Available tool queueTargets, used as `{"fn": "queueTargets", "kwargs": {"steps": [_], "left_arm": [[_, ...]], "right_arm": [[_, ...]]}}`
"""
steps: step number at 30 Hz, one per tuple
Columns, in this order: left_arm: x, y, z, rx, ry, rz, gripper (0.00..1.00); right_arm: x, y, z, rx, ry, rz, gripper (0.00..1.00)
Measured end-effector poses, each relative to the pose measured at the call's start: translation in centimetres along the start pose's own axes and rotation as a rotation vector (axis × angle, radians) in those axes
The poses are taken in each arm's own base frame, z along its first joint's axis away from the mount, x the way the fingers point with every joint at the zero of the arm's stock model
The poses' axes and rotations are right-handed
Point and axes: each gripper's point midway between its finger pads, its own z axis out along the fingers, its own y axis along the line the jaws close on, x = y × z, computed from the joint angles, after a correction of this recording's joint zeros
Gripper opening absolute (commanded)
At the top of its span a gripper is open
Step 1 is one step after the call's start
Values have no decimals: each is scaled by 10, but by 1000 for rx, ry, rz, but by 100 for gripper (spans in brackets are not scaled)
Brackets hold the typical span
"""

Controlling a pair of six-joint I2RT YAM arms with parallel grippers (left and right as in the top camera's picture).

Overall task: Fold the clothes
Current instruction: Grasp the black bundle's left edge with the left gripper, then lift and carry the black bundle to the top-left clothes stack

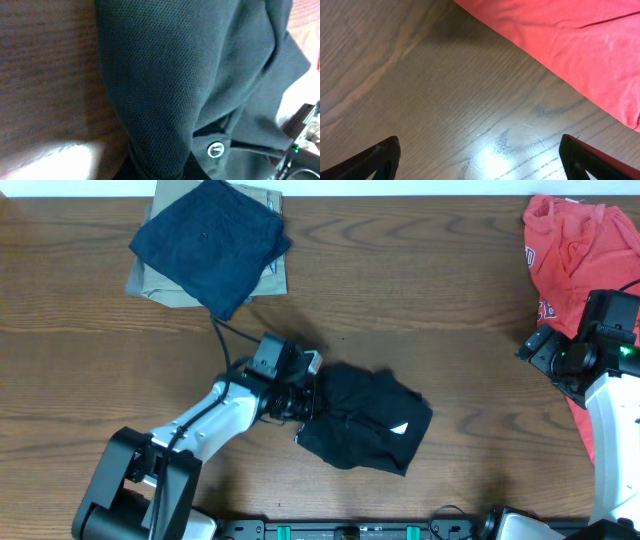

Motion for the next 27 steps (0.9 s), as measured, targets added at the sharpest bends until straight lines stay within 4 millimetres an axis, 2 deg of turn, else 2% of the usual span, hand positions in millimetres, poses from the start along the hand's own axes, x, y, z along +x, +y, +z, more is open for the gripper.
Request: {"fn": "queueTargets", "kwargs": {"steps": [2, 5, 12, 15, 19, 24, 27], "left_arm": [[-7, -4, -9, -41, 21, 3, 6], [-29, -13, -29, -110, 3, 41, 6], [-110, -28, -97, -265, -203, 189, 6], [-141, -18, -129, -319, -309, 199, 6], [-168, 5, -158, -368, -404, 167, 6], [-197, 36, -177, -412, -501, 140, 6], [-210, 41, -185, -415, -555, 147, 6]], "right_arm": [[0, 0, 0, 1, 1, 0, 99], [0, 0, 0, 0, 0, 0, 99], [0, 0, 0, 1, 0, 0, 99], [0, 0, 0, 1, 0, 0, 99], [0, 0, 0, 0, 0, 0, 99], [0, 0, 0, 1, 1, 0, 99], [0, 0, 0, 1, 0, 0, 99]]}}
